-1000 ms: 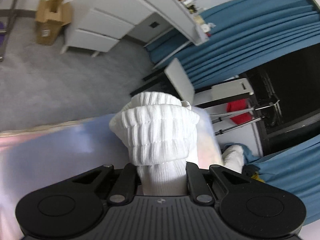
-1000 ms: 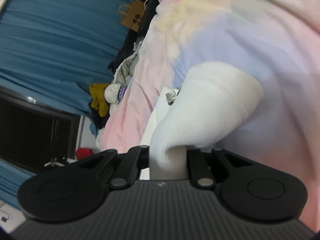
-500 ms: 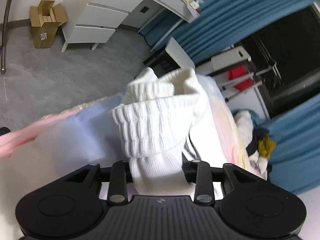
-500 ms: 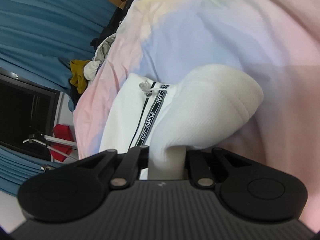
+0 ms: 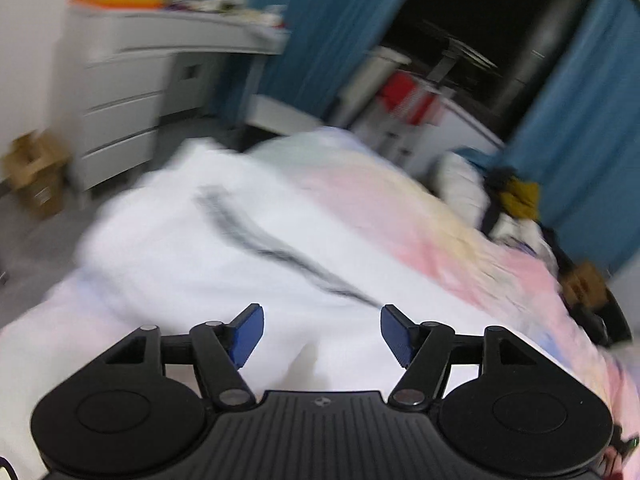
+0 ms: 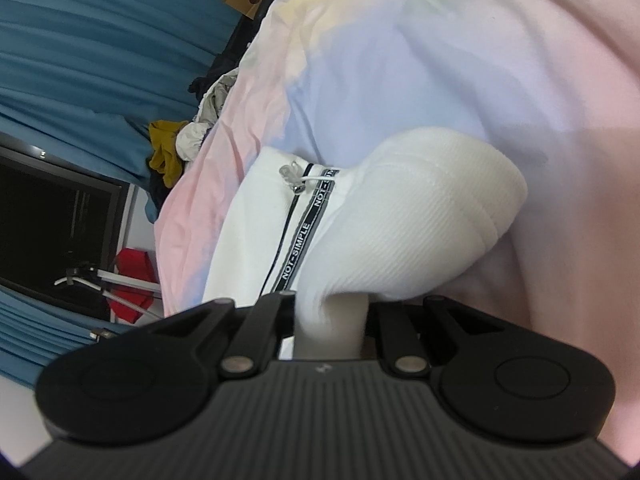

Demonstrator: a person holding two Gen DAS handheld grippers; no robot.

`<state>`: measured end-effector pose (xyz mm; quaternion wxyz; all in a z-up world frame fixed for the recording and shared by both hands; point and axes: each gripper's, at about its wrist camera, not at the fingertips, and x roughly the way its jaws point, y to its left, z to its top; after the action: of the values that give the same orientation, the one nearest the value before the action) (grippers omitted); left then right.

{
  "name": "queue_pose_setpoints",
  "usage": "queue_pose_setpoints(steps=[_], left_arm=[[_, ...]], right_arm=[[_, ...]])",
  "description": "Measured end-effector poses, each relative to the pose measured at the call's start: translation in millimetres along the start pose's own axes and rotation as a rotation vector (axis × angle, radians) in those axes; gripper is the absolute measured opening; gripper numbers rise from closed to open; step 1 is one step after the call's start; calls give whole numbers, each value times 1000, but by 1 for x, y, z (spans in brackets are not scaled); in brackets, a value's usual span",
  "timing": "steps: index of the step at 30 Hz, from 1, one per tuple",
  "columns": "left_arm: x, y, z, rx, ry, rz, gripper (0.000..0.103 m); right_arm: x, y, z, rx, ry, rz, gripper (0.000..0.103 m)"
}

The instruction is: Fold clothes

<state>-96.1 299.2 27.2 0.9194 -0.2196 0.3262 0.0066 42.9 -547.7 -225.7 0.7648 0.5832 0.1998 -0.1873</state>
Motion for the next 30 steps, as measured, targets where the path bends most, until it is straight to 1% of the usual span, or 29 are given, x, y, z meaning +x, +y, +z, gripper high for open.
queue_pose_setpoints(steps=[2,4,6,8,10,13,15,18,22,25,28,30], left_arm=[[24,-39,-5,72,12,-29,68],[51,-70,-15,121,26,-49,67],[80,-103,-26,181,36,-57,67],[108,-125,-39,245,42,-48,65],[134,-143,-52,301,52,-37,65],[170,-147,-68,324,95,-9,64],[187,-146,-78,367,111,29,63],[207,-137,-82,438,141,60,62],[210,-136,-88,460,151,56,62],[210,-134,-84,456,150,47,62],[200,-129,-78,443,140,23,62],[186,-126,-70,431,126,0,62]], right_arm=[[-1,-1,0,5,1,6,13],[-1,-1,0,8,1,8,13],[-1,0,0,31,0,12,13],[-1,2,-1,21,-5,7,13],[-3,8,-2,-21,-18,-2,13],[-6,19,-3,-85,-42,-9,13],[-9,27,-5,-131,-64,-7,13],[-14,40,-9,-216,-96,-3,13],[-27,62,-15,-350,-150,12,13],[-45,92,-28,-489,-209,39,13],[-69,126,-48,-615,-261,91,13],[-87,151,-71,-717,-298,123,13]])
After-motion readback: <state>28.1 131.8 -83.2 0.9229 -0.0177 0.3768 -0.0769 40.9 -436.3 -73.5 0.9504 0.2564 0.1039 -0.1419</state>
